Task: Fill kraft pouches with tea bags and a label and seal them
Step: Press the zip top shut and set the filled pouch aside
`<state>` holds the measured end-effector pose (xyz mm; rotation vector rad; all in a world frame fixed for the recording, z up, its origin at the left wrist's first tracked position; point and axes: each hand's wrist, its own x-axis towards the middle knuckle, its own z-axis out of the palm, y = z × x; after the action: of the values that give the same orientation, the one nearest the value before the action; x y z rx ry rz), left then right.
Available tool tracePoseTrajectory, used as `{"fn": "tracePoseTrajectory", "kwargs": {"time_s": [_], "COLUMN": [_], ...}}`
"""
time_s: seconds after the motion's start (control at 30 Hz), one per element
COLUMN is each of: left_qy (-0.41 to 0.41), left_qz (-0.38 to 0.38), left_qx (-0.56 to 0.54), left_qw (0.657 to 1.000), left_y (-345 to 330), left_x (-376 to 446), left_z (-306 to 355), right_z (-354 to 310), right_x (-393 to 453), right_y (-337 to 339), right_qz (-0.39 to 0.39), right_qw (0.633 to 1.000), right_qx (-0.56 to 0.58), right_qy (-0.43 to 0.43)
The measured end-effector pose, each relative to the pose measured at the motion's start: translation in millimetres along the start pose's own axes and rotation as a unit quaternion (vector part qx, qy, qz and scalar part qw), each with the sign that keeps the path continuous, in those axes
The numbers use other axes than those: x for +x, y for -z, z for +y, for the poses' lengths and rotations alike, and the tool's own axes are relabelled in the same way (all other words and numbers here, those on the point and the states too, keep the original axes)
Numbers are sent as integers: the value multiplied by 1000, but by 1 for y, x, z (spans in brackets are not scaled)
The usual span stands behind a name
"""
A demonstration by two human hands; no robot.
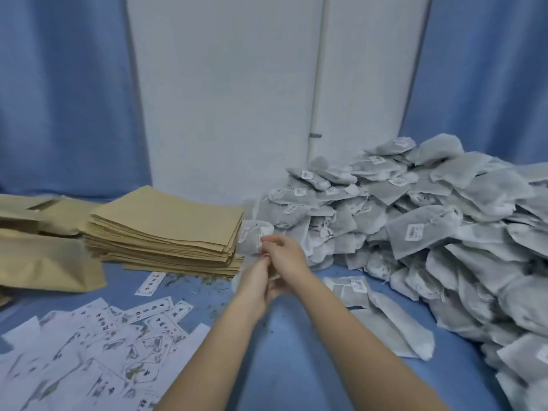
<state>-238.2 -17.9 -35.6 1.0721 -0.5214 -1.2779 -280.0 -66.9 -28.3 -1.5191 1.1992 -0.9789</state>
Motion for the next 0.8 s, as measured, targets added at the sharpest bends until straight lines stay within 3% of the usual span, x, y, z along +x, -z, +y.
{"fn": "tracePoseTrajectory", "kwargs": {"time_s": [0.17, 0.23, 0.33, 0.4, 0.5, 0.57, 0.63, 0.7, 0.8], "left_qy": [-16, -34, -45, -39, -25, -22, -15, -17, -19], "left_qz": [122, 186, 191, 203, 196, 179, 167, 153, 142], "left_qx": [-26, -4, -8, -59, -88, -86, -96, -94, -84], "left_qw": [992, 982, 980, 977, 976, 980, 981, 984, 986], "left_y": [15, 34, 69, 94, 118, 124, 126, 124, 120], "left_x": [19, 34, 49, 57, 67, 71, 72, 73, 66], "left_z": [12, 20, 32, 37, 42, 45, 47, 49, 51], "right_z": [8, 3, -3, -1, 3, 6, 9, 12, 23], "right_x": [19, 33, 59, 76, 90, 90, 84, 69, 45], "right_y": [-13, -37, -76, -93, -111, -117, -115, -105, -92], "right_qz": [-13, -50, -99, -100, -102, -68, -14, 51, 140], "right_qw": [972, 942, 865, 806, 788, 775, 746, 691, 665], "right_qx": [-176, -242, -385, -484, -540, -559, -562, -577, -516], "right_qy": [154, 226, 306, 324, 277, 287, 356, 431, 521]}}
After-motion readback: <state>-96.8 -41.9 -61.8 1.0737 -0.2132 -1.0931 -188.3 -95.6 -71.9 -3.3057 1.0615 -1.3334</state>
